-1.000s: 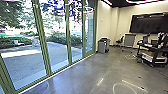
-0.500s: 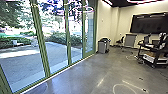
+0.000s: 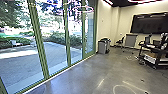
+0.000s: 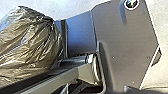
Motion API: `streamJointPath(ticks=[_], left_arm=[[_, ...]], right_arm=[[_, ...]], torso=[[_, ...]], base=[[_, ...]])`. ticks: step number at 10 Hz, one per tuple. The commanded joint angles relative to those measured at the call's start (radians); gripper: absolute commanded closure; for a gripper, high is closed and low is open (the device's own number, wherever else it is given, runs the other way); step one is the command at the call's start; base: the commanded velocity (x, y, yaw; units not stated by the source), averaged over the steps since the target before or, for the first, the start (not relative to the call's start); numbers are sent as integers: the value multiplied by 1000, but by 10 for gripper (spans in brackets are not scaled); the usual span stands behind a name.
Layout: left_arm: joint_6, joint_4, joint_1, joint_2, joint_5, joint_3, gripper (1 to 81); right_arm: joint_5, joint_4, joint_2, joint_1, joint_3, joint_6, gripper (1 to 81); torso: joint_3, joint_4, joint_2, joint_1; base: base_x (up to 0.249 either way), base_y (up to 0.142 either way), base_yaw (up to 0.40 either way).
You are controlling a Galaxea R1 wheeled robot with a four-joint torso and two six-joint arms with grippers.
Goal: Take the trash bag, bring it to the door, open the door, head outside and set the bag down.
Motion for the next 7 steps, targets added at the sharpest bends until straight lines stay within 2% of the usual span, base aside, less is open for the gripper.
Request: streamJointPath(ticks=[1,7], left_arm=[[4,1,-64,-2,57,-4,811],[4,1,-64,-2,59,-4,811]], right_arm=[[-58,-8,4,50,5,-4,10],[-58,-13,6,52,5,-4,10]], torso=[[0,0,0,0],[0,0,0,0]], base=[[142,-70,0],[143,-72,0]])
